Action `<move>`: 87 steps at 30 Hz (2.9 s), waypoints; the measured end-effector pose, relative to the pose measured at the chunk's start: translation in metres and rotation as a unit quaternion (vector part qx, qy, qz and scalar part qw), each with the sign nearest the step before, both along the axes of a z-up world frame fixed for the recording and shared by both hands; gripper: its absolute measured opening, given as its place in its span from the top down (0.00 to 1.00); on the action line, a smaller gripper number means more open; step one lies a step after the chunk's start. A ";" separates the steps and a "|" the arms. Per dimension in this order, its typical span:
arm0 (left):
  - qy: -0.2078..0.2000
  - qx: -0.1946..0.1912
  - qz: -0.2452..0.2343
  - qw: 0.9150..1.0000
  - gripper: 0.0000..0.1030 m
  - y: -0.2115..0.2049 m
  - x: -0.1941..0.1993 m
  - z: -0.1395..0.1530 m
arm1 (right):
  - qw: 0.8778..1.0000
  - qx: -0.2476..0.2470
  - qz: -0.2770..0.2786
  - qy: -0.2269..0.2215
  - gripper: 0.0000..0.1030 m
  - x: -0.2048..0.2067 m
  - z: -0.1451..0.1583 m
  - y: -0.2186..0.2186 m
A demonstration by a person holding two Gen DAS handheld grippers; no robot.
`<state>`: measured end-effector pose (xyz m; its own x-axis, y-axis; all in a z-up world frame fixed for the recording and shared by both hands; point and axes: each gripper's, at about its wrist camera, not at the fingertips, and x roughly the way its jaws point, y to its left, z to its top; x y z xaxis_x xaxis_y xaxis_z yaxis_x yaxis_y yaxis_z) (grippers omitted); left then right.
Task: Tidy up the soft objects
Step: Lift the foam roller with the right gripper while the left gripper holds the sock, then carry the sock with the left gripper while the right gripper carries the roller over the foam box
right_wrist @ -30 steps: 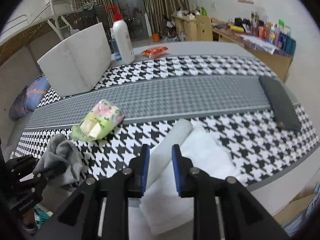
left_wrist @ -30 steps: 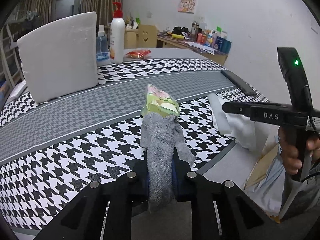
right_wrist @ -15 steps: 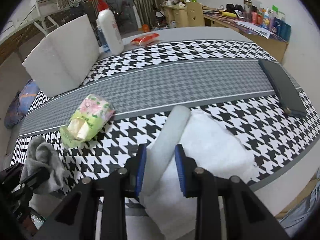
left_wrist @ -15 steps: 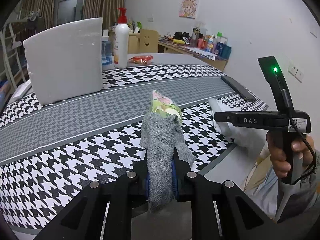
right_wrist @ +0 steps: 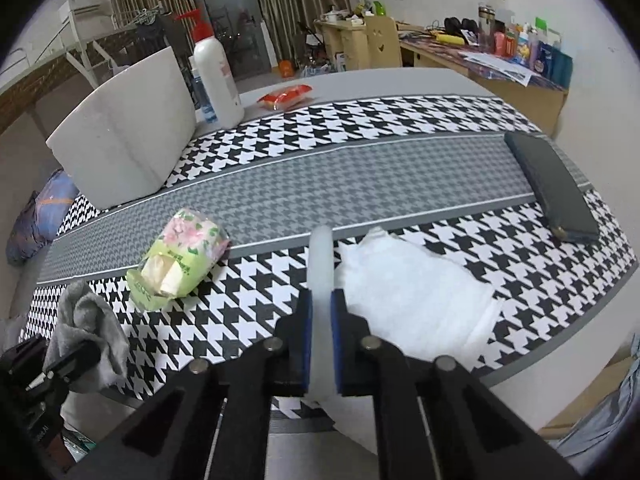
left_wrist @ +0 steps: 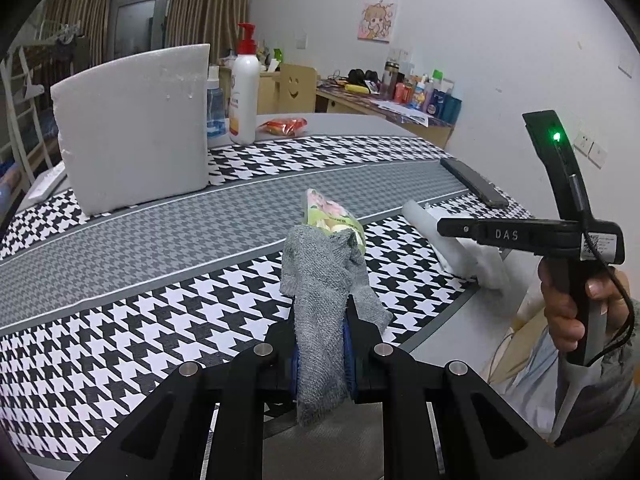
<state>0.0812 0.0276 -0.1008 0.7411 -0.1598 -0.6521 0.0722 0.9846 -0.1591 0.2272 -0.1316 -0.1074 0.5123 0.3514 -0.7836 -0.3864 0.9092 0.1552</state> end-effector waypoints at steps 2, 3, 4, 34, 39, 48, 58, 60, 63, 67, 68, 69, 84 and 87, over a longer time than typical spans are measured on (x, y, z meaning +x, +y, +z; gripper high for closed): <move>0.000 0.000 0.001 1.000 0.83 0.000 0.000 0.000 | 1.000 -0.007 0.003 -0.004 0.89 -0.001 -0.001 0.002; 0.000 0.000 0.001 1.000 0.83 0.001 -0.001 0.000 | 1.000 -0.015 0.007 -0.008 0.89 -0.002 -0.002 0.005; 0.000 0.001 0.002 1.000 0.83 0.001 -0.001 0.000 | 1.000 -0.023 0.008 -0.010 0.88 -0.002 -0.003 0.007; -0.014 -0.001 0.013 1.000 0.83 0.006 -0.008 0.006 | 0.994 -0.024 0.046 -0.091 0.90 -0.023 0.038 0.012; -0.015 0.000 0.016 1.000 0.83 0.007 -0.009 0.006 | 0.993 -0.040 0.075 -0.083 0.89 -0.021 0.027 0.024; -0.014 0.000 0.026 1.000 0.83 0.011 -0.010 0.007 | 0.992 -0.066 0.092 -0.049 0.75 -0.012 -0.003 0.039; -0.015 0.002 0.034 0.999 0.83 0.015 -0.010 0.009 | 0.991 -0.073 0.110 -0.032 0.63 -0.009 -0.019 0.047; -0.017 0.002 0.035 0.999 0.83 0.015 -0.010 0.011 | 0.991 -0.075 0.107 -0.038 0.70 -0.010 -0.017 0.048; -0.017 0.006 0.036 0.999 0.83 0.015 -0.010 0.014 | 0.993 -0.060 0.099 -0.029 0.86 -0.005 -0.012 0.040; -0.027 0.007 0.042 0.999 0.83 0.020 -0.009 0.021 | 0.993 -0.055 0.098 -0.037 0.88 -0.009 -0.003 0.036; -0.030 0.006 0.044 0.999 0.83 0.021 -0.009 0.022 | 0.993 -0.048 0.099 -0.042 0.88 -0.011 0.002 0.034; -0.034 0.007 0.045 0.998 0.83 0.021 -0.009 0.025 | 0.993 -0.042 0.099 -0.045 0.88 -0.013 0.006 0.033; -0.075 0.017 0.054 0.996 0.83 0.032 -0.001 0.061 | 0.990 0.021 0.104 -0.095 0.88 -0.024 0.051 0.038; -0.086 0.021 0.057 0.994 0.83 0.034 -0.001 0.070 | 0.988 0.029 0.109 -0.110 0.88 -0.026 0.062 0.040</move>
